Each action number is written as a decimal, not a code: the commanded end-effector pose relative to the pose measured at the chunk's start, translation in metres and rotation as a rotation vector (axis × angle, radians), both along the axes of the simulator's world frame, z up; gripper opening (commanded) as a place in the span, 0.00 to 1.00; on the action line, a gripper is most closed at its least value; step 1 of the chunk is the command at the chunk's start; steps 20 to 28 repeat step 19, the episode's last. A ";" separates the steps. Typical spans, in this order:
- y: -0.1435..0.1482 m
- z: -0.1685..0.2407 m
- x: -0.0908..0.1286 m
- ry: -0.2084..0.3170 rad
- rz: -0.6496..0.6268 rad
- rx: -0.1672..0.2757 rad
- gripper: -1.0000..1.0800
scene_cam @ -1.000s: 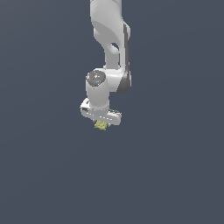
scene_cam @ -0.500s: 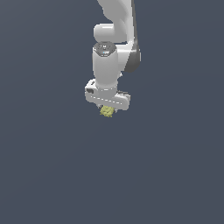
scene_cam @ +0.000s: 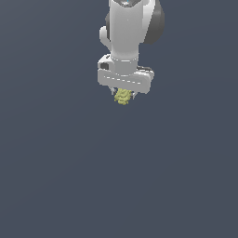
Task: Pick up the object and move it to a goal position.
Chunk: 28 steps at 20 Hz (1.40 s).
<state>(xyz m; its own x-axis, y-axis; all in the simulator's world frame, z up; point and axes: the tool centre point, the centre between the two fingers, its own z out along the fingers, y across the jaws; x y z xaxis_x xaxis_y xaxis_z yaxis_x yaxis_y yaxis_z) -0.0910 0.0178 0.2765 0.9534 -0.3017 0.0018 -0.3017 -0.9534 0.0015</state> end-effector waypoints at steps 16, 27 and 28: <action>0.042 0.107 -0.027 0.001 0.000 0.001 0.00; 0.043 0.109 -0.028 0.001 0.000 0.001 0.00; 0.043 0.109 -0.028 0.001 0.000 0.001 0.00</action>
